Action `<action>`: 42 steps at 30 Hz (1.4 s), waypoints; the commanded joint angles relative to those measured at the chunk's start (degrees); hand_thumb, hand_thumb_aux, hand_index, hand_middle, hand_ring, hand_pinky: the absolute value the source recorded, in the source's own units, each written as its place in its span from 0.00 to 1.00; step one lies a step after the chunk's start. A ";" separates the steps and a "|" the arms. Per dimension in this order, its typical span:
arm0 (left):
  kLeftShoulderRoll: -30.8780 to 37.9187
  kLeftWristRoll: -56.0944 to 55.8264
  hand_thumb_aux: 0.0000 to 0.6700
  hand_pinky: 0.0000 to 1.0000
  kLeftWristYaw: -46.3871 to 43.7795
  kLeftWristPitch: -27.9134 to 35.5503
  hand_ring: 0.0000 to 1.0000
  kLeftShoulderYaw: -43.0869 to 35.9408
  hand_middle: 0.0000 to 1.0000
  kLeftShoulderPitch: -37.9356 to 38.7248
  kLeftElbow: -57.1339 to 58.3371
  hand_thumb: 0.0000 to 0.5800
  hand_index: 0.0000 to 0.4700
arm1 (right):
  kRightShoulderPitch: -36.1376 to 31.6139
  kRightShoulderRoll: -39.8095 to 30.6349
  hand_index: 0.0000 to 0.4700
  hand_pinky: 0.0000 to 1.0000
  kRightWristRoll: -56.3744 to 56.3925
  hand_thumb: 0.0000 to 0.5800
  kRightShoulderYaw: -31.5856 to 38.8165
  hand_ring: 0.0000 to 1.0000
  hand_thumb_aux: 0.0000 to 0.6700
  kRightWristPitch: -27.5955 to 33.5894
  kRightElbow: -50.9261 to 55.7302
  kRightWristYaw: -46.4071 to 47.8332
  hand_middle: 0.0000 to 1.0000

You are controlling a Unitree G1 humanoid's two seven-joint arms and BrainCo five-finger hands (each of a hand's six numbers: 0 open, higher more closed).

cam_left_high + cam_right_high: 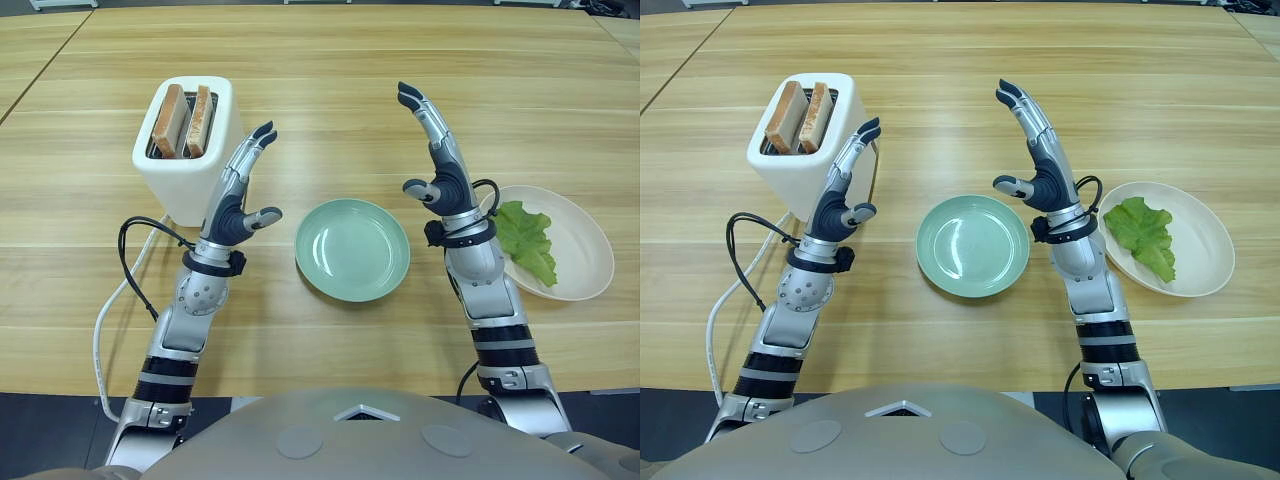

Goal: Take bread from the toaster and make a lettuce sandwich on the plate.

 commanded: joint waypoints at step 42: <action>27.97 18.00 0.06 0.00 -12.77 37.44 0.00 1.31 0.00 -33.77 28.85 0.12 0.06 | -2.53 -0.51 0.00 0.00 -5.04 0.00 3.46 0.00 0.00 -0.05 3.68 -2.31 0.00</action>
